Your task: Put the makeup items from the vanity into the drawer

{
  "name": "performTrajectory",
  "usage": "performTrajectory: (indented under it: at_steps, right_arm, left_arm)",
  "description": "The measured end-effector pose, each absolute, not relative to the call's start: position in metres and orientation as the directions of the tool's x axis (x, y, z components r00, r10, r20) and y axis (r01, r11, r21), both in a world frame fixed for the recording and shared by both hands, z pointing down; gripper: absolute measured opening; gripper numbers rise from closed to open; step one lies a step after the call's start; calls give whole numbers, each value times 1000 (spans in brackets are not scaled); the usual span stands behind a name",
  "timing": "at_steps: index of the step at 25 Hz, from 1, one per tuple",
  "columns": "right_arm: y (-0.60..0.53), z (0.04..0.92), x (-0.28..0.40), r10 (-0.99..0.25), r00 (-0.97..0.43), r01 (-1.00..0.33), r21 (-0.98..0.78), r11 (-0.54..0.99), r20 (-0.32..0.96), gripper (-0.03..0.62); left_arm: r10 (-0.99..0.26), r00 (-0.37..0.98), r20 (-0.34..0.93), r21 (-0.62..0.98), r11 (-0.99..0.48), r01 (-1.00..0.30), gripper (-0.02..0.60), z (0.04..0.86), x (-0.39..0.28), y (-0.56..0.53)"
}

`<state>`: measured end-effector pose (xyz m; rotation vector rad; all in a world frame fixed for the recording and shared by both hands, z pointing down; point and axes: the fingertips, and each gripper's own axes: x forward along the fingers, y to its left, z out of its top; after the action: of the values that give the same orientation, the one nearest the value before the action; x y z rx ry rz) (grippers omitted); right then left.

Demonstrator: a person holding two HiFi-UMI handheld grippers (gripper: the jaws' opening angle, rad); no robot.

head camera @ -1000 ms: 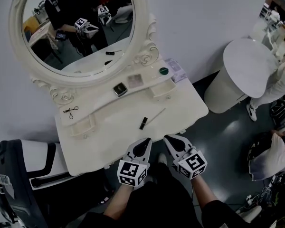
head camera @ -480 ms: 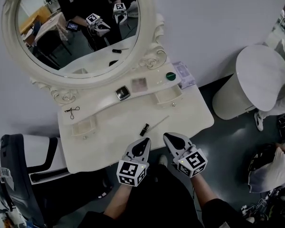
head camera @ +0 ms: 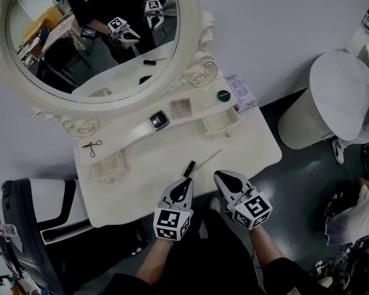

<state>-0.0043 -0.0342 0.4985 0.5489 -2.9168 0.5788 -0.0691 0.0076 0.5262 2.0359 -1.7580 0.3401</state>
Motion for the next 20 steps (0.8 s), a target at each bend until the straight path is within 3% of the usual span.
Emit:
performTrajectory:
  at_steps: [8, 16, 20]
  right_arm:
    - [-38, 523, -5, -339, -919, -394, -421, 817, 202, 23]
    - [-43, 560, 1, -339, -911, -412, -473, 779, 235, 23]
    - [-43, 575, 6, -340, -906, -423, -496, 758, 252, 23]
  left_arm:
    - [-848, 135, 513, 97, -100, -990, 19, 567, -88, -4]
    - [-774, 127, 621, 59, -116, -992, 121, 623, -96, -15]
    - [-721, 118, 683, 46, -118, -992, 132, 650, -99, -17]
